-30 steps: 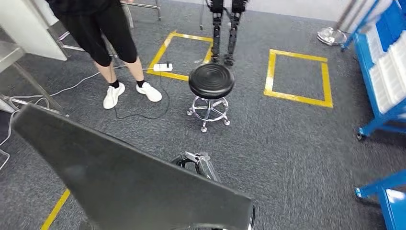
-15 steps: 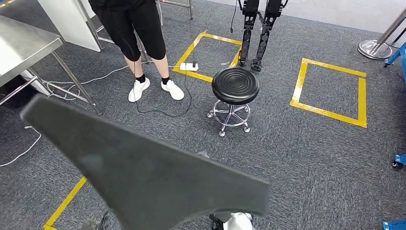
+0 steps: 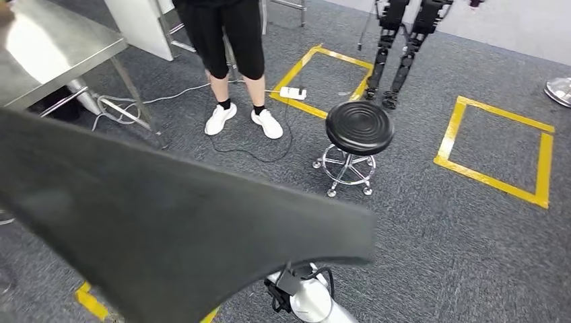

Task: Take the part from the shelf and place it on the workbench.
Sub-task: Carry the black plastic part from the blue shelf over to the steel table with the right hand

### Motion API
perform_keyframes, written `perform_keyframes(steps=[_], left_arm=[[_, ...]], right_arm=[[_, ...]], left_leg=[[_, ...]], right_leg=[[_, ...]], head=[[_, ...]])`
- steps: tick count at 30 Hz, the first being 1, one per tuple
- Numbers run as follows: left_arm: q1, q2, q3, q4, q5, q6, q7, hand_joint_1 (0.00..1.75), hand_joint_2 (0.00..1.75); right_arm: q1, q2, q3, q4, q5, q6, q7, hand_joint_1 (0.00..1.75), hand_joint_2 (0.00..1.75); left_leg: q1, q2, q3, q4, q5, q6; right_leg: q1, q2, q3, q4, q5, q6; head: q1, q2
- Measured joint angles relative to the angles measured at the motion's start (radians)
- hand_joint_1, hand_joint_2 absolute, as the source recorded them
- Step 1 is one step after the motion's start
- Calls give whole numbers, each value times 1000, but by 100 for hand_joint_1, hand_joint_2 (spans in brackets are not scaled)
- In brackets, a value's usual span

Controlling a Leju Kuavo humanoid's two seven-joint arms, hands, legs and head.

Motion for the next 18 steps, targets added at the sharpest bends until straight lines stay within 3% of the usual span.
perform_keyframes(steps=[2,4,5,6,8,9,11,12,13,15,17,18], left_arm=[[-3,0,1,0,0,0,0,0,175],[-5,0,1,1,0,0,0,0,175],[-4,0,2,1,0,1,0,0,175],[-3,0,3,1,0,1,0,0,175],[-3,-1,6,2,0,1,0,0,175],[-3,-1,8,2,0,1,0,0,175],[-3,-1,11,1,-1,2,0,0,175],[-2,-1,11,1,-3,3,0,0,175],[-2,-2,11,1,-7,5,0,0,175],[-2,-3,10,2,-12,11,0,0,175],[-7,-5,9,2,-13,15,0,0,175],[-10,-5,8,2,-13,16,0,0,175]], right_arm=[[-7,1,3,6,-1,0,0,175,175],[-8,-1,4,15,-1,0,1,175,175],[-8,-1,4,19,-1,0,1,175,175],[-8,-1,4,22,-2,0,2,175,175],[-11,-1,5,27,-4,3,6,175,175],[-13,0,6,28,-5,5,9,175,175],[-16,4,9,32,-9,8,15,175,175],[-18,6,11,34,-10,8,17,175,175],[-21,10,13,35,-11,8,19,175,175],[-30,17,18,38,-13,8,24,175,175],[-36,22,26,41,-15,8,29,175,175],[-38,22,30,43,-17,8,30,175,175]], left_leg=[[5,-23,7,-7,4,7],[6,-50,7,-7,4,9],[6,-64,7,-6,4,9],[7,-79,8,-5,3,7],[9,-106,9,-1,-1,2],[8,-119,8,5,-5,-5],[8,-135,2,14,-11,-18],[10,-141,-1,15,-12,-24],[13,-143,-3,14,-12,-29],[16,-110,-13,37,-26,-39],[16,-55,-57,132,-75,-48],[17,-39,-91,199,-105,-52]], right_leg=[[-4,48,-50,106,-45,-4],[-8,66,-120,233,-86,-4],[-9,68,-139,258,-86,2],[-12,69,-138,241,-69,11],[-20,89,-88,114,-5,31],[-24,103,-61,50,22,34],[-26,121,-33,-12,46,26],[-23,116,-32,-13,47,17],[-23,108,-30,-13,49,10],[-26,95,-26,-17,51,-3],[-25,77,-21,-19,48,-13],[-23,66,-19,-19,46,-17]], head=[[5,0],[7,0],[7,0],[7,0],[8,0],[8,0],[8,0],[7,0],[7,0],[3,0],[-2,0],[-4,0]])
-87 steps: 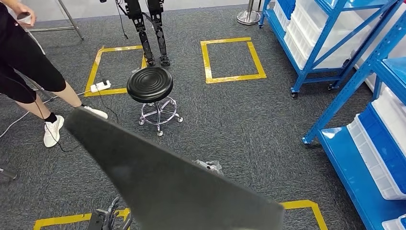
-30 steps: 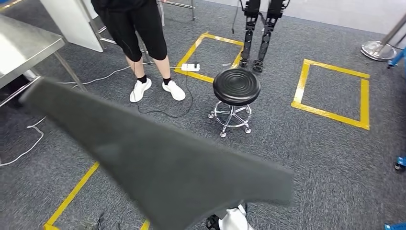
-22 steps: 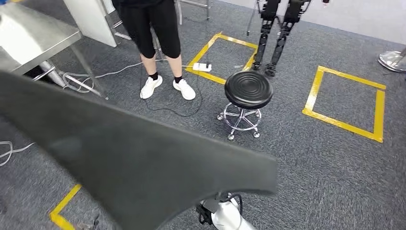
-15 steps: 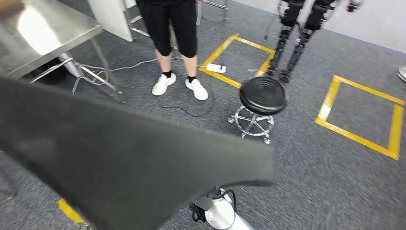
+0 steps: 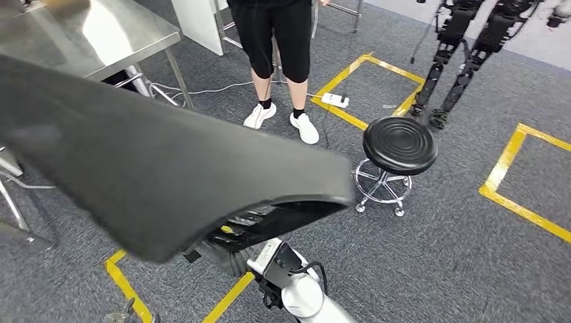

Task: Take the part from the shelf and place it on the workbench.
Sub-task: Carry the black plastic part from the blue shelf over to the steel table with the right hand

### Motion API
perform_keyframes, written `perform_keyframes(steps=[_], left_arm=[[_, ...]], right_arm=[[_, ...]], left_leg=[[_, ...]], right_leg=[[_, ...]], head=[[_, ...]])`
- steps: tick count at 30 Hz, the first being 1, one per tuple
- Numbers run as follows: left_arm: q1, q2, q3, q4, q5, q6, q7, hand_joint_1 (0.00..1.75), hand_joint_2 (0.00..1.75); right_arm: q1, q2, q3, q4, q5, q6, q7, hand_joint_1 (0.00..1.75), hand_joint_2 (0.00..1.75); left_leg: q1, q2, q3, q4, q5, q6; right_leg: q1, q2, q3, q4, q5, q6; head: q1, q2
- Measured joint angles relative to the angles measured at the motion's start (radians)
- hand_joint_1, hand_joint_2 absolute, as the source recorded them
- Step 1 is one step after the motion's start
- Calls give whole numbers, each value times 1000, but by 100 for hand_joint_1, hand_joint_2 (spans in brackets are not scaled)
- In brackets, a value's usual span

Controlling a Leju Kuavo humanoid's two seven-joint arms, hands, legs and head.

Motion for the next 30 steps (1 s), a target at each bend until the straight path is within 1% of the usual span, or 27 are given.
perform_keyframes(steps=[1,2,3,4,5,6,7,8,10,11,12,13,15,16,17,18,19,20,21,22,23,24,25,26,28,29,30], left_arm=[[-1,-1,-2,0,0,0,0,0,175],[-1,-1,-4,1,0,0,0,0,175],[0,-2,-6,3,0,0,0,0,175],[-1,-2,-8,4,1,1,0,0,175],[-2,-2,-10,6,1,1,0,0,175],[-5,-1,-11,8,2,1,0,0,175],[-9,-1,-12,9,3,1,0,0,175],[-13,-1,-13,10,3,1,0,0,175],[-19,-1,-16,12,5,2,0,0,175],[-19,0,-18,12,7,3,0,0,175],[-19,0,-19,13,9,3,0,0,175],[-21,0,-20,14,11,3,0,0,175],[-26,-2,-22,15,13,3,0,0,175],[-28,-2,-23,15,13,3,0,0,175],[-29,-2,-23,15,13,3,0,0,175],[-29,-2,-24,16,14,3,0,0,175],[-28,-3,-25,16,14,3,0,0,175],[-28,-4,-25,17,14,3,0,0,175],[-29,-4,-26,17,14,3,0,0,175],[-29,-5,-26,17,14,2,0,0,175],[-29,-5,-26,17,15,2,0,0,175],[-28,-5,-26,17,15,2,0,0,175],[-27,-4,-26,17,16,2,0,0,175],[-25,-4,-26,17,17,2,0,0,175],[-23,-4,-27,17,19,3,0,0,175],[-23,-4,-27,17,20,3,0,0,175],[-24,-3,-27,17,21,4,0,0,175]], right_arm=[[-1,0,4,4,-2,0,1,175,175],[-2,0,6,9,-6,0,2,175,175],[-4,0,9,15,-10,0,1,175,175],[-7,0,11,21,-14,0,-1,175,175],[-14,0,14,26,-18,0,-3,175,175],[-22,1,18,32,-23,0,-5,175,175],[-31,1,21,38,-27,0,-7,175,175],[-38,1,23,44,-31,0,-8,175,175],[-45,2,27,54,-37,0,-13,175,175],[-48,2,28,59,-39,-1,-15,175,175],[-52,3,30,62,-41,-1,-16,175,175],[-56,2,31,65,-42,-2,-17,175,175],[-61,-2,32,71,-45,-4,-19,175,175],[-61,-6,32,75,-46,-5,-19,175,175],[-60,-10,33,79,-47,-6,-19,175,175],[-59,-13,33,83,-47,-8,-19,175,175],[-59,-15,33,86,-48,-10,-19,175,175],[-59,-16,34,88,-48,-12,-19,175,175],[-61,-17,35,89,-49,-13,-19,175,175],[-62,-17,36,91,-49,-15,-19,175,175],[-64,-18,38,92,-49,-15,-20,175,175],[-65,-18,39,93,-49,-16,-20,175,175],[-66,-18,41,94,-49,-16,-20,175,175],[-67,-16,42,94,-50,-16,-20,175,175],[-71,-12,45,95,-53,-17,-20,175,175],[-72,-11,47,97,-56,-17,-20,175,175],[-73,-11,48,99,-59,-17,-21,175,175]], left_leg=[[2,8,-32,59,-21,-3],[3,11,-52,92,-26,-4],[3,13,-53,87,-11,-5],[3,17,-35,44,19,-3],[2,30,-1,-23,56,0],[-2,47,32,-89,82,3],[-6,60,57,-139,98,9],[-10,68,70,-166,102,14],[-15,53,71,-175,98,25],[-13,43,74,-180,100,32],[-11,33,79,-187,103,38],[-8,24,85,-193,107,44],[-6,4,89,-198,109,53],[-6,-8,89,-197,109,55],[-6,-21,90,-197,109,55],[-6,-35,90,-197,108,55],[-6,-49,92,-196,107,54],[-5,-62,93,-194,105,51],[-6,-74,93,-191,103,47],[-7,-84,91,-187,99,42],[-8,-92,89,-184,97,37],[-7,-99,86,-183,96,32],[-5,-105,84,-184,96,26],[-2,-101,83,-182,94,22],[-1,-57,67,-144,72,11],[0,-28,46,-97,47,7],[0,-5,15,-35,18,2]], right_leg=[[2,-11,1,0,-2,-3],[3,-22,2,0,-4,-5],[4,-32,4,0,-6,-7],[5,-41,6,0,-8,-7],[6,-49,9,0,-10,-7],[9,-57,11,1,-14,-4],[13,-64,13,0,-17,0],[17,-72,15,0,-20,4],[21,-90,22,-5,-24,14],[22,-89,23,-3,-28,19],[22,-77,19,9,-36,22],[22,-57,6,41,-51,23],[19,-15,-53,157,-98,16],[18,-5,-89,220,-118,14],[17,-1,-114,259,-125,16],[15,1,-124,262,-115,23],[14,4,-113,227,-90,32],[10,14,-89,162,-58,42],[7,29,-63,96,-28,47],[3,40,-41,45,-6,47],[2,48,-28,16,6,43],[4,49,-24,7,10,35],[5,42,-20,5,12,26],[5,36,-18,4,13,20],[2,21,-12,0,14,6],[2,13,-9,-1,12,0],[4,3,-7,-1,10,-5]], head=[[0,0],[0,0],[0,0],[0,0],[0,0],[0,0],[0,0],[1,0],[3,0],[4,0],[5,0],[7,0],[11,0],[12,0],[12,0],[13,0],[13,0],[13,0],[13,0],[13,0],[13,0],[13,0],[13,0],[12,0],[8,0],[6,0],[4,0]])
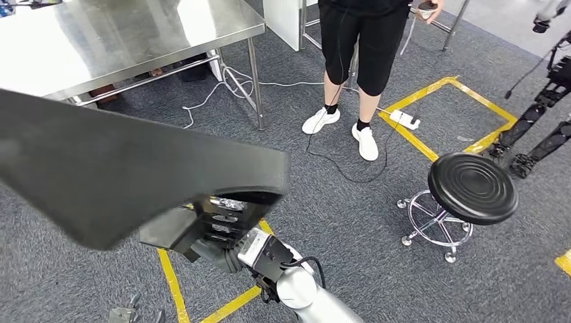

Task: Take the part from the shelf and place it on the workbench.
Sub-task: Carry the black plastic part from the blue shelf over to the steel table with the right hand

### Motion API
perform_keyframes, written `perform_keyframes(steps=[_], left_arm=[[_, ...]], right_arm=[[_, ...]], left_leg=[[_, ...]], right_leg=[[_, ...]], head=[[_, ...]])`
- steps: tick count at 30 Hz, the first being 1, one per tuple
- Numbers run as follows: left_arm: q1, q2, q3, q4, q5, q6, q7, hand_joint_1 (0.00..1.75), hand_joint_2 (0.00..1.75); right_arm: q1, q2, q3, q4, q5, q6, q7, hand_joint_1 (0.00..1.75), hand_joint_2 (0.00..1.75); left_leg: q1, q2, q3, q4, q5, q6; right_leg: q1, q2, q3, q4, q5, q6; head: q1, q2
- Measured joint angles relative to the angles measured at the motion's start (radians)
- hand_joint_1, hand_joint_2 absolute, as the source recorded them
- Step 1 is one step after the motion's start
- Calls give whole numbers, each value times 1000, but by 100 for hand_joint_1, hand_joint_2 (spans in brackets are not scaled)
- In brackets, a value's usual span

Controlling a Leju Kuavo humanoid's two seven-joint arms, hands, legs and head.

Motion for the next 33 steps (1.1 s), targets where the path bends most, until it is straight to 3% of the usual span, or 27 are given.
perform_keyframes(steps=[2,3,4,7,9,11,13,15,17,18,19,21,22,24,26,27,29,31,33], left_arm=[[1,1,0,0,1,0,0,0,175],[2,1,0,0,1,0,0,0,175],[3,1,0,0,1,0,0,0,175],[1,1,0,0,1,-1,0,0,175],[-4,2,0,0,1,-1,0,0,175],[-6,3,0,0,1,-2,0,0,175],[-6,3,0,0,2,-3,0,0,175],[-10,2,-1,0,6,-8,0,0,175],[-12,1,-4,0,11,-13,0,0,175],[-11,1,-6,0,14,-16,0,0,175],[-11,0,-8,0,15,-18,0,0,175],[-10,-2,-12,0,15,-21,0,0,175],[-10,-3,-13,0,15,-21,0,0,175],[-10,-4,-14,0,16,-21,0,0,175],[-8,-3,-14,0,17,-21,0,0,175],[-6,-3,-15,0,17,-21,0,0,175],[-6,-3,-16,0,17,-21,0,0,175],[-7,-3,-17,0,18,-21,0,0,175],[-8,-3,-17,0,18,-21,0,0,175]], right_arm=[[-1,-2,1,6,-5,-1,0,175,175],[-1,-2,1,10,-8,-2,0,175,175],[-1,-2,1,13,-10,-2,0,175,175],[-5,-2,2,18,-14,-4,-2,175,175],[-7,-2,2,19,-15,-6,-3,175,175],[-9,-1,2,19,-16,-8,-3,175,175],[-10,-2,2,19,-16,-11,-4,175,175],[-11,-6,3,20,-16,-15,-6,175,175],[-9,-16,3,23,-16,-16,-6,175,175],[-7,-21,3,24,-16,-16,-6,175,175],[-7,-25,3,25,-16,-17,-6,175,175],[-7,-28,4,27,-16,-17,-7,175,175],[-7,-28,5,27,-16,-17,-8,175,175],[-7,-29,6,27,-15,-18,-9,175,175],[-8,-28,7,27,-15,-18,-10,175,175],[-8,-27,7,27,-15,-18,-10,175,175],[-9,-23,7,27,-16,-18,-11,175,175],[-9,-22,7,28,-16,-18,-11,175,175],[-8,-24,7,30,-16,-18,-11,175,175]], left_leg=[[2,15,-62,111,-40,-5],[3,17,-74,127,-36,-6],[3,20,-63,100,-13,-4],[-6,65,34,-90,72,12],[-15,80,59,-140,80,23],[-16,60,61,-147,83,34],[-11,40,73,-164,91,45],[-8,19,81,-173,97,52],[-7,-7,81,-173,97,54],[-7,-20,81,-172,97,53],[-6,-34,82,-172,96,53],[-5,-62,83,-168,93,48],[-7,-74,82,-165,90,43],[-8,-91,78,-160,85,32],[-4,-102,74,-160,84,21],[-3,-93,72,-155,81,17],[-2,-45,49,-102,50,7],[0,3,-13,22,-10,-2],[3,16,-72,126,-43,-7]], right_leg=[[4,-20,2,0,-4,-6],[5,-30,3,0,-5,-8],[7,-40,5,0,-7,-8],[14,-66,15,0,-16,-3],[18,-80,19,-2,-21,5],[20,-93,22,-5,-25,16],[21,-70,16,18,-40,22],[19,-25,-27,115,-82,18],[17,-6,-94,237,-122,16],[15,-3,-113,264,-125,20],[14,-1,-113,248,-109,28],[6,21,-65,120,-45,46],[2,35,-36,56,-17,49],[-1,51,-9,-4,7,43],[0,38,-5,-6,9,28],[-1,31,-3,-7,10,22],[-4,15,3,-10,9,9],[0,-4,7,-10,5,-1],[3,-25,8,-10,1,-5]], head=[[0,0],[0,0],[-1,0],[0,0],[1,0],[2,0],[4,0],[8,0],[10,0],[10,0],[10,0],[10,0],[10,0],[9,0],[7,0],[7,0],[3,0],[-2,0],[-2,0]])
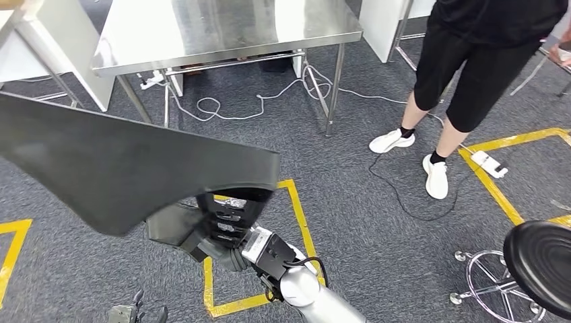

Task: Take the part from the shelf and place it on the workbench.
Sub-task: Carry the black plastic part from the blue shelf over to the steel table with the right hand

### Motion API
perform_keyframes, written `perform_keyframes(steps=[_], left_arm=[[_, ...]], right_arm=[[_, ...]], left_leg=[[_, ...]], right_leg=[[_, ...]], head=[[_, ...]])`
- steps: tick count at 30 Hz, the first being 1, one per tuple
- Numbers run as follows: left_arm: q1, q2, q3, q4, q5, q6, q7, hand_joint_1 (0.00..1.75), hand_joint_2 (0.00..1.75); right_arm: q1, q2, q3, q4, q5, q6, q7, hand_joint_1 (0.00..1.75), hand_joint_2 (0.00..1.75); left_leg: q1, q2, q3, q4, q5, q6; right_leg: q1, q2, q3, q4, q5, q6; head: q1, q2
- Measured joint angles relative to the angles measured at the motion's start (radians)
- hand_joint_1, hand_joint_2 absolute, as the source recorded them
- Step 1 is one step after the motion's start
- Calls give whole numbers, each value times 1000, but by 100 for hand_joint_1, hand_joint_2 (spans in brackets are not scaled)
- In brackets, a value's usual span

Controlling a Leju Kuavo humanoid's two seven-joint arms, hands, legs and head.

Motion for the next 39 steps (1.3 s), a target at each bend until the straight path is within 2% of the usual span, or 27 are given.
perform_keyframes(steps=[1,2,4,5,6,7,9,10,12,13,14,15,16,17,19,20,21,22,23,25,32,34,37,39], left_arm=[[0,0,0,0,0,0,0,0,175],[1,0,0,0,0,0,0,0,175],[0,1,0,0,0,0,0,0,175],[-2,1,0,0,0,0,0,0,175],[-3,1,0,-1,0,0,0,0,175],[-4,1,-1,-1,0,0,0,0,175],[-3,1,-1,-1,0,0,0,0,175],[-2,0,-1,-2,0,0,0,0,175],[-3,0,-1,-2,0,0,-1,0,175],[-4,-1,-1,-2,0,0,-1,0,175],[-5,-1,-1,-2,0,0,0,0,175],[-4,-1,0,-2,0,0,0,0,175],[-3,0,0,-2,1,0,0,0,175],[-3,-1,0,-2,2,0,0,0,175],[-2,-1,0,-2,4,1,0,0,175],[-2,-1,0,-2,6,4,0,0,175],[-2,-1,0,-2,8,7,0,0,175],[0,0,0,-2,11,10,0,0,175],[2,1,1,-2,13,13,0,0,175],[7,4,3,-2,14,17,0,0,175],[11,5,4,-2,15,17,0,0,175],[17,5,3,-4,13,8,0,0,175],[38,6,1,-17,16,-2,0,0,175],[54,5,2,-29,16,-6,0,0,175]], right_arm=[[0,0,0,1,0,0,0,175,175],[0,0,0,1,0,0,0,175,175],[0,2,0,1,0,0,0,175,175],[-1,3,0,1,0,0,0,175,175],[-1,3,0,1,0,0,0,175,175],[-2,3,1,1,0,0,0,175,175],[-3,5,1,1,0,0,0,175,175],[-3,5,1,0,0,0,0,175,175],[-5,5,1,0,1,0,-1,175,175],[-5,2,1,0,0,0,-1,175,175],[-3,-1,1,1,0,0,-1,175,175],[-1,-5,1,2,0,0,-1,175,175],[1,-8,1,3,0,0,-1,175,175],[1,-10,2,4,0,0,0,175,175],[0,-11,2,4,0,0,-1,175,175],[-2,-11,2,4,0,-1,-1,175,175],[-3,-10,3,4,0,-2,-2,175,175],[-4,-8,3,4,1,-6,-4,175,175],[-4,-6,4,4,2,-12,-8,175,175],[-5,-2,4,-1,6,-29,-19,175,175],[-5,-3,2,-19,14,-58,-27,175,175],[14,-23,-25,-76,60,-174,-4,175,175],[91,-79,-135,-177,105,-403,16,175,175],[171,-115,-219,-208,76,-458,-20,175,175]], left_leg=[[1,3,-6,5,10,-1],[1,7,13,-37,39,1],[-4,39,86,-176,104,9],[-8,53,115,-231,123,14],[-13,63,130,-262,129,19],[-17,61,133,-270,126,24],[-16,38,134,-277,129,35],[-15,28,139,-284,132,40],[-9,9,149,-294,138,51],[-10,-1,149,-295,139,54],[-10,-13,149,-295,139,56],[-10,-26,149,-295,138,57],[-10,-40,149,-294,138,57],[-10,-54,150,-294,138,57],[-10,-78,152,-291,135,53],[-12,-88,151,-287,132,49],[-14,-95,150,-283,128,44],[-15,-99,147,-278,124,41],[-15,-100,146,-275,122,42],[-12,-96,147,-276,121,48],[-12,-88,153,-282,121,50],[-12,-85,157,-285,120,47],[-12,-83,161,-288,117,34],[-12,-84,162,-288,115,28]], right_leg=[[1,-10,1,0,-2,0],[1,-20,3,0,-4,0],[6,-36,11,0,-11,6],[10,-44,14,0,-15,10],[13,-52,16,0,-18,15],[16,-59,18,-1,-21,20],[18,-73,21,-2,-26,30],[19,-66,20,8,-35,33],[19,-25,-9,77,-70,32],[16,-1,-40,143,-98,27],[15,13,-80,216,-124,24],[14,21,-114,273,-140,24],[14,26,-136,304,-142,29],[13,28,-137,289,-125,37],[8,38,-85,156,-56,56],[5,45,-57,86,-25,58],[3,51,-35,36,-4,55],[2,53,-25,11,6,48],[2,53,-23,7,10,41],[4,55,-20,6,12,36],[6,61,-20,6,13,34],[7,64,-19,6,12,29],[9,65,-17,7,9,21],[9,65,-15,6,8,19]], head=[[0,0],[0,0],[0,0],[1,0],[1,0],[3,0],[4,0],[5,0],[9,0],[10,0],[12,0],[13,0],[13,0],[13,0],[13,0],[13,0],[13,0],[13,0],[13,0],[12,0],[12,0],[12,0],[12,0],[12,0]])
